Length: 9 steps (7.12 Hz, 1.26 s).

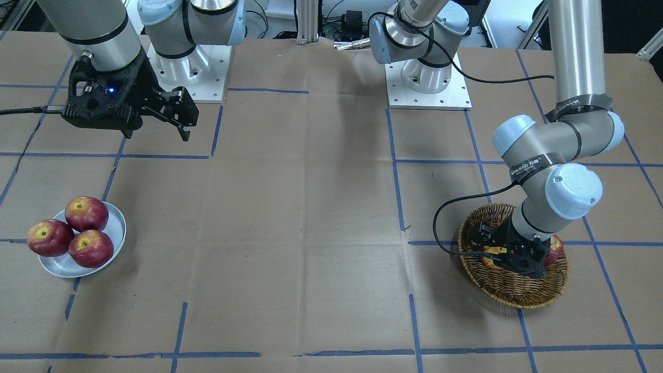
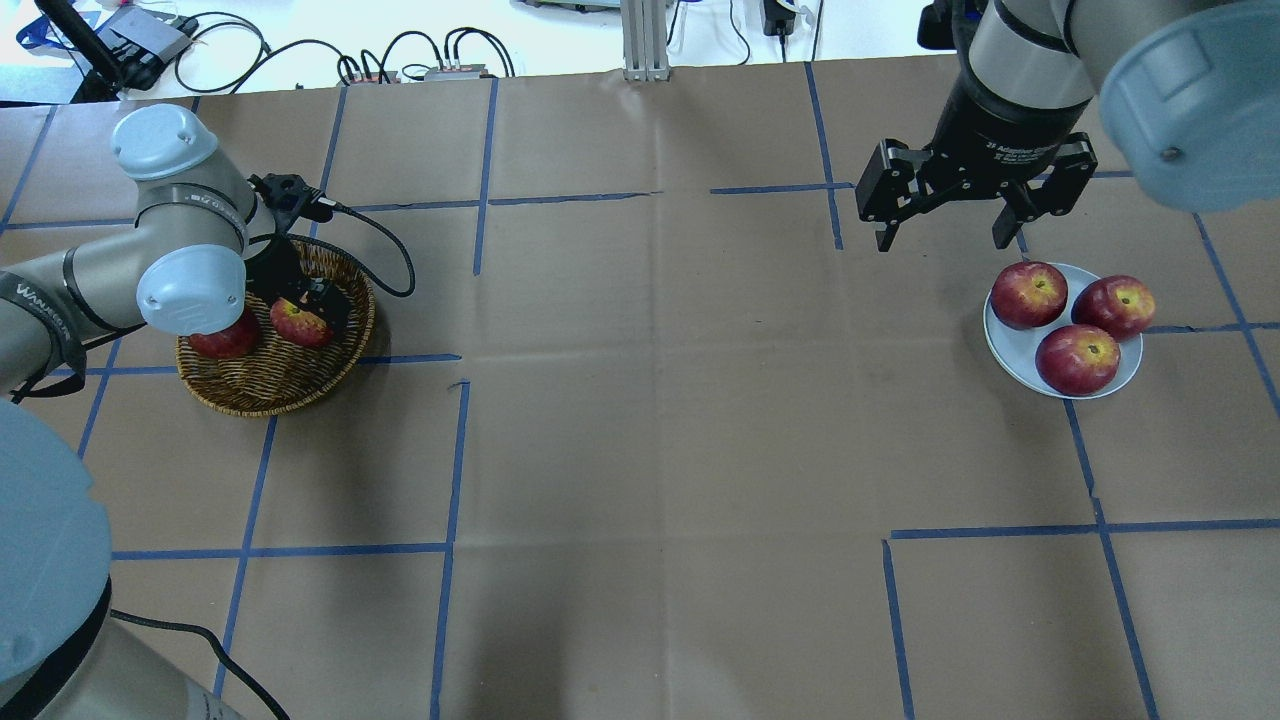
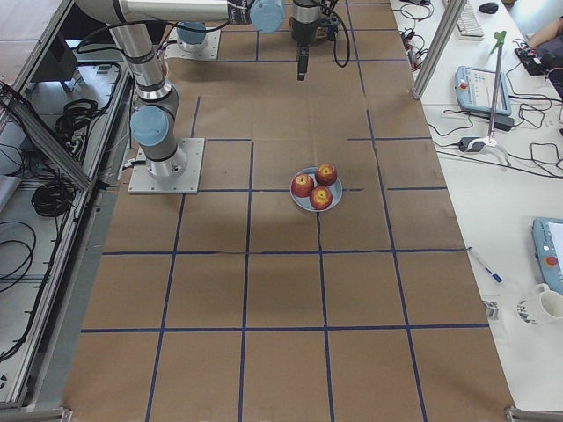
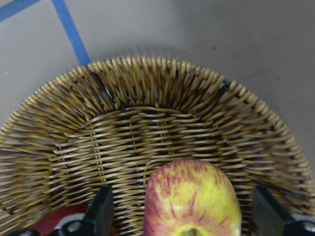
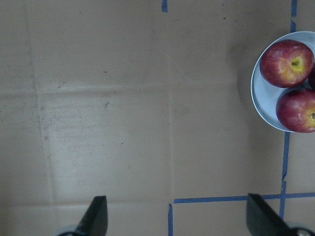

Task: Transfer apple from basket to plate
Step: 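Lower the left gripper onto the yellow-red striped apple and close it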

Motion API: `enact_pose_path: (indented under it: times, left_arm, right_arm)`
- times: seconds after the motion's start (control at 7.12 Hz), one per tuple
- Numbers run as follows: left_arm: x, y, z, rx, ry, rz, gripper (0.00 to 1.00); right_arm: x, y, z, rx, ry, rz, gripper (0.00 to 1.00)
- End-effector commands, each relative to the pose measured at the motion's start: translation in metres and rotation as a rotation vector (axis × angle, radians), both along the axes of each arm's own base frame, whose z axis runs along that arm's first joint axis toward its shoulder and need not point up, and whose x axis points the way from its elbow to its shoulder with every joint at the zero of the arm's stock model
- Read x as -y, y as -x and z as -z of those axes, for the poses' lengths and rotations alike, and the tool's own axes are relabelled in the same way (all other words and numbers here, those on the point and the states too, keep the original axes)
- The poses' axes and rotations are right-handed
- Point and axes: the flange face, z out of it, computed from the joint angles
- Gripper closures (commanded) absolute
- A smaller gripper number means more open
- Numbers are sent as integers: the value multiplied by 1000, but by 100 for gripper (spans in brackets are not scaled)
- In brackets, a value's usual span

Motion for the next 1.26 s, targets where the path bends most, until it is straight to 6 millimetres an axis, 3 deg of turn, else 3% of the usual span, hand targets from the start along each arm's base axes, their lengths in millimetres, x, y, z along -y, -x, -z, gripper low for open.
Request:
enact_pose_path:
  times: [0.0, 0.28, 0.56, 0.7, 0.84, 0.98, 1.12]
  left_arm:
    - [0, -1, 11, -4, -16, -1, 3]
    - [1, -1, 15, -5, -18, -3, 19]
    - [6, -3, 8, 4, -1, 0, 41]
    - [9, -4, 3, 10, 10, 0, 47]
    - [9, -1, -16, 27, 39, 5, 48]
    - [12, 8, -46, 37, 79, 1, 48]
    - [9, 25, -65, 20, 84, -65, 48]
  right_arm:
    - [0, 0, 0, -1, -1, 0, 0]
    - [0, 0, -1, 2, 2, 0, 0]
    - [0, 0, 0, 2, 0, 0, 0]
    - [0, 0, 0, 2, 0, 0, 0]
    - [0, 0, 0, 0, 0, 0, 0]
    - [0, 0, -1, 0, 2, 0, 0]
    - [0, 0, -1, 2, 2, 0, 0]
